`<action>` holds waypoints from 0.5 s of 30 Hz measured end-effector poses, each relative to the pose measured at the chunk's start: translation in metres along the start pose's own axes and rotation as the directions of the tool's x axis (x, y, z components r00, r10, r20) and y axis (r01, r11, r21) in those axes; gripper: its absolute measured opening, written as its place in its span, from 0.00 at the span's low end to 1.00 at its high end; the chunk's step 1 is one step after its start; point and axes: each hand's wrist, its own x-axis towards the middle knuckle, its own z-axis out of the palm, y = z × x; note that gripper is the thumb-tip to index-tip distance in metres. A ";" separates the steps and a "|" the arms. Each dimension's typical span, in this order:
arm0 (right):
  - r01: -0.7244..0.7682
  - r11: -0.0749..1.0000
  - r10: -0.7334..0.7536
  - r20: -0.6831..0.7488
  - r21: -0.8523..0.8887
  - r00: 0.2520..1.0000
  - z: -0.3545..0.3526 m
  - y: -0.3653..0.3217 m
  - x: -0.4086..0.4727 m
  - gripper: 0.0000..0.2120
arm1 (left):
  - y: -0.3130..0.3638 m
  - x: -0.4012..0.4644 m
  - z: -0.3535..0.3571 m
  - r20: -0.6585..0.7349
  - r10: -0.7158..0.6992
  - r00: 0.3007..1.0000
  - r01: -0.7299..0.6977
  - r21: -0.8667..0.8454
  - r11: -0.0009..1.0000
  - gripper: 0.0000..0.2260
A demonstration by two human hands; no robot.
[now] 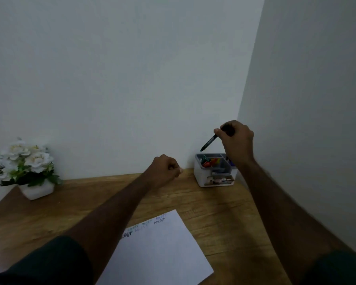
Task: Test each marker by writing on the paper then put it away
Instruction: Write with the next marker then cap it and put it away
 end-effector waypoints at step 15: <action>0.035 0.947 0.112 0.431 -0.319 0.895 0.031 0.030 -0.001 0.10 | 0.004 0.005 0.000 0.042 0.005 0.999 -0.008 0.077 0.997 0.08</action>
